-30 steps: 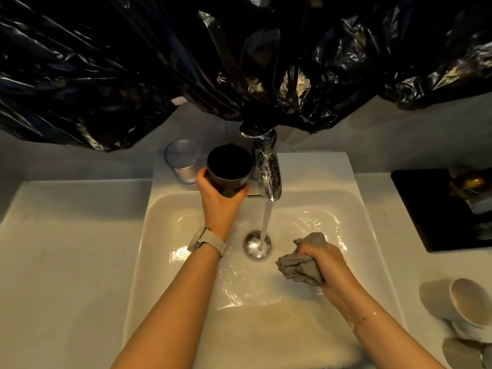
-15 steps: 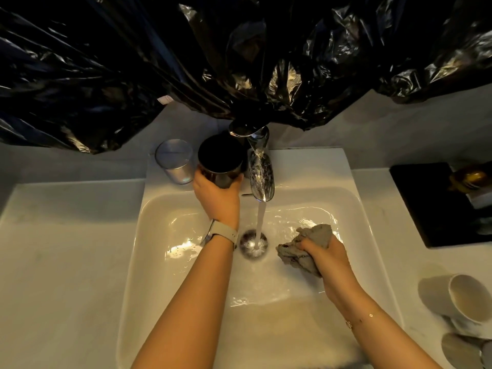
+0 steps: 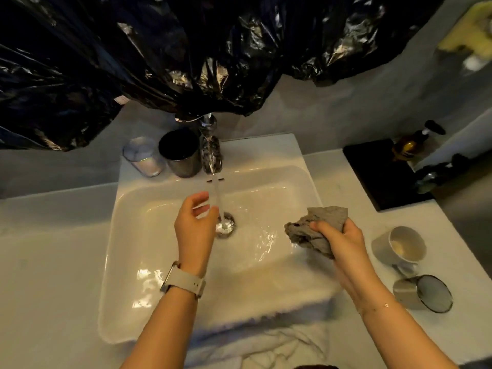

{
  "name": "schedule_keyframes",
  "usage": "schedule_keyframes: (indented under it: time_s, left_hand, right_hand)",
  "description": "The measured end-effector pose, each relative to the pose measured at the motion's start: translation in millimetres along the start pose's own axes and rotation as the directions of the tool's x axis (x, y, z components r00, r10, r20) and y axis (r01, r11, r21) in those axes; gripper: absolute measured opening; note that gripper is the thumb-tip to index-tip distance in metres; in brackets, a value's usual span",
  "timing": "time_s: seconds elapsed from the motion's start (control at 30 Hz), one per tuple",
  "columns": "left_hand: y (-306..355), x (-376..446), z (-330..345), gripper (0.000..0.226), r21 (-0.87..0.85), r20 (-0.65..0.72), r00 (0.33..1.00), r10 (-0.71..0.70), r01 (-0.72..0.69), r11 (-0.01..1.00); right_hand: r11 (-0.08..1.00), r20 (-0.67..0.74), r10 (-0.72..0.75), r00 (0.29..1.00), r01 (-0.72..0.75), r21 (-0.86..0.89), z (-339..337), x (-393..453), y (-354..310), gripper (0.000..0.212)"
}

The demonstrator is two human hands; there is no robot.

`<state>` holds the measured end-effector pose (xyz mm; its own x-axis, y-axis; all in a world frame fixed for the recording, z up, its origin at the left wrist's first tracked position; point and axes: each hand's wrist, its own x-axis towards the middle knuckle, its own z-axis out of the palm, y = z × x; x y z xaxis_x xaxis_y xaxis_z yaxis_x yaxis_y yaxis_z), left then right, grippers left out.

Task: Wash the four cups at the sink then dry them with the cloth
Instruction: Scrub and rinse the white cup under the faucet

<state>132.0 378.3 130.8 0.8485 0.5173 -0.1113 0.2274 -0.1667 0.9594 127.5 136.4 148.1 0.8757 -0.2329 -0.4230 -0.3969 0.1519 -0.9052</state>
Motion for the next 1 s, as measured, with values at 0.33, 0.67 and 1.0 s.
schedule_keyframes:
  time_s: [0.33, 0.67, 1.0]
  left_hand:
    - [18, -147, 135, 0.028, 0.061, 0.599, 0.801, -0.005, -0.039, 0.997]
    - [-18, -161, 306, 0.084, 0.321, 0.75, 0.653, -0.11, -0.213, 0.923]
    - [-53, -137, 366, 0.101, 0.238, 0.833, 0.552, -0.043, -0.287, 0.928]
  right_hand:
    - [0.992, -0.181, -0.022, 0.983, 0.044, 0.12, -162, -4, -9, 0.038]
    - [0.975, -0.21, 0.107, 0.972, -0.062, 0.212, -269, 34, 2, 0.041]
    - [0.961, -0.17, 0.176, 0.97, -0.131, 0.243, -289, 60, 7, 0.034]
